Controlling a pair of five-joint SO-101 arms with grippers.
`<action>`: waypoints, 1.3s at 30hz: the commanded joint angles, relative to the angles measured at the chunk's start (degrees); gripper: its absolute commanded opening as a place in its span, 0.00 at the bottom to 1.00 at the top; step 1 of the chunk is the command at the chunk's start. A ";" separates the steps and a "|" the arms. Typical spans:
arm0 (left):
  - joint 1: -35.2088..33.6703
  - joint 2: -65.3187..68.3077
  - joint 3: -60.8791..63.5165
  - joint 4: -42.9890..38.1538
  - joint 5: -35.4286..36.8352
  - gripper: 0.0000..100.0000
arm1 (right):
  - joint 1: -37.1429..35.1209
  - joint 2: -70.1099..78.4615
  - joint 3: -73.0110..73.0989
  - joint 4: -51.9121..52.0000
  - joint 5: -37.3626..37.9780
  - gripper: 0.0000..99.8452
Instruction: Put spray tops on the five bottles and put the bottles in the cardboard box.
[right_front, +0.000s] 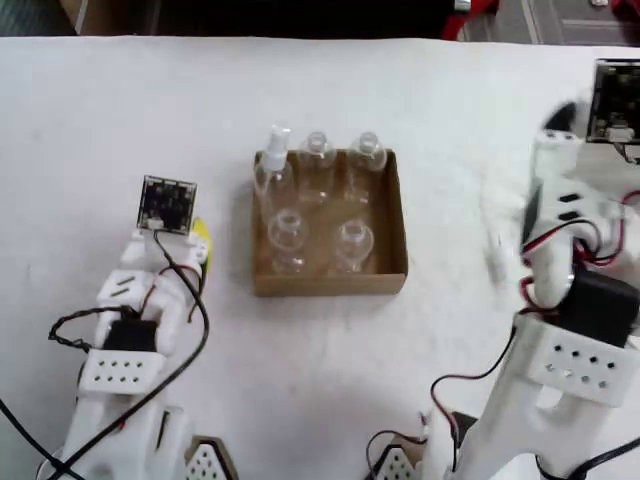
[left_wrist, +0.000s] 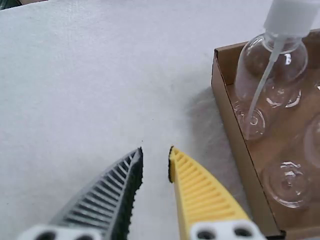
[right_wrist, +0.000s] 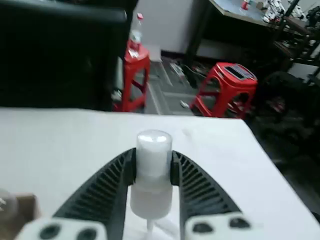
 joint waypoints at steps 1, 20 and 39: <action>0.66 0.04 -0.70 -2.02 -0.44 0.09 | -9.71 -1.98 -1.67 -2.95 -1.49 0.01; 0.48 0.04 -0.79 -2.02 -0.62 0.09 | -40.48 8.22 19.87 -58.42 -0.44 0.01; 0.40 0.04 -0.79 -2.02 -0.70 0.09 | -28.70 18.86 21.19 -70.02 -27.96 0.01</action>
